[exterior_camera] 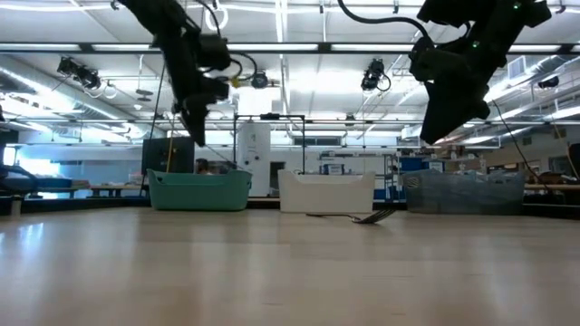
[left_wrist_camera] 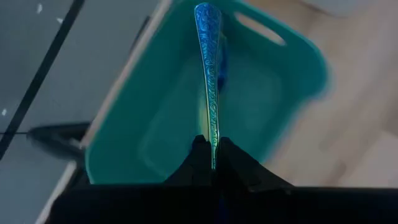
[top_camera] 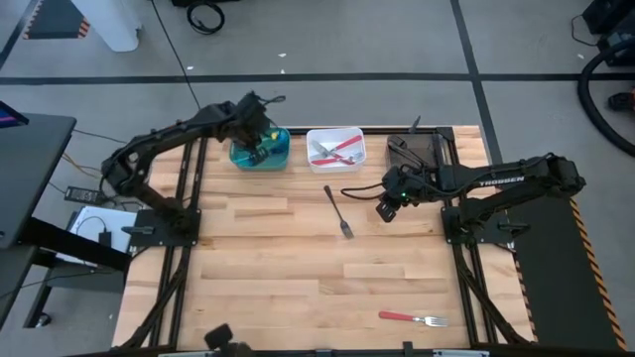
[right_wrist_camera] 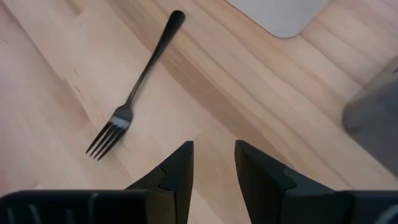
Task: Sort silverware by color (type)
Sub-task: Put the iridescent blue fork into the green bin, then put the red fork into the white bin
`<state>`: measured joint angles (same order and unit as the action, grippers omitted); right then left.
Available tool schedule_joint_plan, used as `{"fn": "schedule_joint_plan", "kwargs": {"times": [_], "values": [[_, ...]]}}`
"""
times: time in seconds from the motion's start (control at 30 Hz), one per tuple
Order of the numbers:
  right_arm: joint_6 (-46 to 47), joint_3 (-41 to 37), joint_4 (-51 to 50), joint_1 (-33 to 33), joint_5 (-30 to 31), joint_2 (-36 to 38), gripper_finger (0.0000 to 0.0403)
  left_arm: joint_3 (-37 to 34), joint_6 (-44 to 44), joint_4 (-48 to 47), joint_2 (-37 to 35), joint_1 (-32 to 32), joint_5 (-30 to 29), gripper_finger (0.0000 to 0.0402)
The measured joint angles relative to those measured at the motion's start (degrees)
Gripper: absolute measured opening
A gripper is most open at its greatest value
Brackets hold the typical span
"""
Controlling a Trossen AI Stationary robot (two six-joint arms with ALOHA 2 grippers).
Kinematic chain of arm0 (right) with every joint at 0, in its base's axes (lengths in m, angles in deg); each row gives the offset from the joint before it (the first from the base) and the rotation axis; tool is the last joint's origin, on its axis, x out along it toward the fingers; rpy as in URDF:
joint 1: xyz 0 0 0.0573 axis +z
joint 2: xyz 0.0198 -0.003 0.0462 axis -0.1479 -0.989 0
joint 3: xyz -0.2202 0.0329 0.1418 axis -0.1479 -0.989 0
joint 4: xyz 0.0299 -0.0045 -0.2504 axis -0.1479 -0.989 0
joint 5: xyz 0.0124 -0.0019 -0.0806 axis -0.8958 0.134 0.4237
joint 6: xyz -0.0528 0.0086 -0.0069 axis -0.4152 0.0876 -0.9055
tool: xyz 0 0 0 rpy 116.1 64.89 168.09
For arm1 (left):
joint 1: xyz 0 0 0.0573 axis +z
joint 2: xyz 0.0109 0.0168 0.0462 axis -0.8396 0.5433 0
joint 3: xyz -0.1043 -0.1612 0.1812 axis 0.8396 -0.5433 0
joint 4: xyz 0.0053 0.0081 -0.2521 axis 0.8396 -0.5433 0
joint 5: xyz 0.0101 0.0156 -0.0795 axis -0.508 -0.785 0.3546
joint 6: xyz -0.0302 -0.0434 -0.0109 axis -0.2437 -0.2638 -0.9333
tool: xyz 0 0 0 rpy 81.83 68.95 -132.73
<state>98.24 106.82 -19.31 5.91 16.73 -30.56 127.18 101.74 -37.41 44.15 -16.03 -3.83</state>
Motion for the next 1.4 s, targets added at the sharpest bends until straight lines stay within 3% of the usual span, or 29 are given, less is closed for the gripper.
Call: {"fn": "schedule_joint_plan", "kwargs": {"times": [0.23, 0.43, 0.8, 0.93, 1.03, 1.2, 1.4], "values": [[2.0, 0.0, 0.2, 0.0, -2.0, 0.0, 0.0126, 0.0, 4.7, 1.2, 7.8, 4.4, 9.4, 0.0011], [2.1, 0.0, 1.9, 0.0, -7.1, 0.0, 0.0126, 0.0, 6.1, 6.2, 12.6, 5.2, 2.2, 0.0022], [4.6, 0.1, 4.9, 0.0, -9.2, 0.0, 0.0126, 0.1, 5.9, 6.7, 11.4, 5.6, 1.5, 0.0104], [4.6, 0.1, 4.9, 0.0, -9.5, 0.0, 0.0126, 2.2, 5.6, 1.5, 11.4, 5.3, 1.6, 0.0118], [6.6, 0.1, 4.9, 0.6, -14.1, 0.0, 0.0126, 4.2, 5.0, -3.7, 11.4, 4.6, 2.6, 0.012], [13.0, 0.1, 5.5, 7.0, -20.1, 0.0, 0.0126, 5.2, 1.9, -8.0, 8.9, 2.8, 10.6, 0.0121], [23.0, 0.1, 6.6, 21.0, -14.0, 0.0, 0.0126, 4.5, -4.6, -8.8, 5.0, -3.2, 18.1, 0.0121]]}}
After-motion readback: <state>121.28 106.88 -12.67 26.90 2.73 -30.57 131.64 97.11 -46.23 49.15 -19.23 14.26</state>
